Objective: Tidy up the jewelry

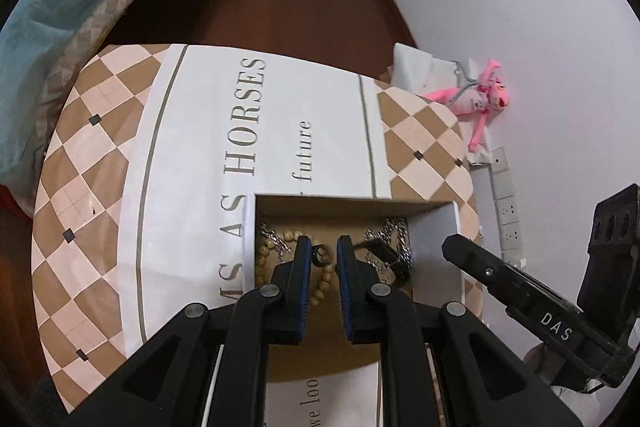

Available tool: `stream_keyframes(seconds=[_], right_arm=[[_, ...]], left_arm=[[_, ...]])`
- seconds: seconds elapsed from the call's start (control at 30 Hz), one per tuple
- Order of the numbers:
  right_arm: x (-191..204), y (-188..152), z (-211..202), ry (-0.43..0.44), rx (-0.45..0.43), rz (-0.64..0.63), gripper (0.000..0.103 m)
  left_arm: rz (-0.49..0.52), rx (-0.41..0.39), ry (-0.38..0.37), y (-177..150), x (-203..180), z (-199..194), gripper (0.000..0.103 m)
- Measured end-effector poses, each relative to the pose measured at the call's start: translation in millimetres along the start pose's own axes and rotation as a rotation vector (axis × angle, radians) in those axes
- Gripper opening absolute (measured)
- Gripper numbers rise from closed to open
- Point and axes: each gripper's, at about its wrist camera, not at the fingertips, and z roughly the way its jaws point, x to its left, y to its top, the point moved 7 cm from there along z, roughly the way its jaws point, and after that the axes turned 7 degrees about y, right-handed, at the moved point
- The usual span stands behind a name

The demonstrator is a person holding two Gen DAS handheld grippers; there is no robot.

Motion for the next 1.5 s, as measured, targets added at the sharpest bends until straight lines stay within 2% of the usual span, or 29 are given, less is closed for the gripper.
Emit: stream_keyframes(seconds=[0.03,0.1,0.17,0.23,0.3,0.37,0.43,0.47,0.5,0.53,0.6,0.67,0.73,0.9,1.17,1.5], right_arm=[[-1,3,2,-0.009,0.008,0.001,0.014],[-4,7,1,-0.018,0.01,0.006,0.021],[-6,10,-4,-0.023,0.001,0.006,0.026],[-7,11,-8,-0.035,-0.008,-0.006,0.026],[-7,10,-12,-0.057,-0.012,-0.018,0.027],[-8,7,-17,-0.081,-0.022,-0.03,0.027],[-10,2,-23,-0.127,-0.034,-0.049,0.034],[-11,-1,-26,-0.156,-0.038,-0.063,0.044],[-12,-5,-28,-0.195,-0.041,-0.081,0.055],[-12,-8,-31,-0.216,-0.044,-0.093,0.06],[-15,-18,-34,-0.299,-0.04,-0.124,0.083],[-18,-27,-37,-0.361,-0.041,-0.156,0.095],[-18,-36,-41,-0.438,-0.044,-0.189,0.096],[-17,-49,-52,-0.507,-0.059,-0.222,0.101],[-2,-60,-79,-0.513,-0.101,-0.222,0.101],[48,-83,-155,-0.503,-0.21,-0.271,0.101]], left_arm=[[-0.007,0.007,0.012,3,1,0,0.012],[-0.006,0.003,0.044,7,3,-2,0.014],[0.009,-0.019,0.084,10,5,-7,0.027],[0.023,-0.057,0.125,12,8,-13,0.056],[0.026,-0.081,0.156,12,13,-17,0.067],[0.029,-0.095,0.187,9,16,-20,0.067],[0.04,-0.104,0.232,2,20,-22,0.072],[0.043,-0.108,0.248,-1,21,-22,0.074],[0.051,-0.113,0.272,-5,22,-23,0.084],[0.061,-0.121,0.297,-10,24,-24,0.093],[0.074,-0.138,0.336,-18,26,-26,0.095],[0.076,-0.153,0.365,-27,28,-27,0.097],[0.076,-0.159,0.377,-35,30,-28,0.098],[0.093,-0.178,0.403,-49,26,-34,0.098],[0.077,-0.231,0.392,-61,17,-65,0.098],[0.081,-0.344,0.34,-81,-6,-146,0.098]])
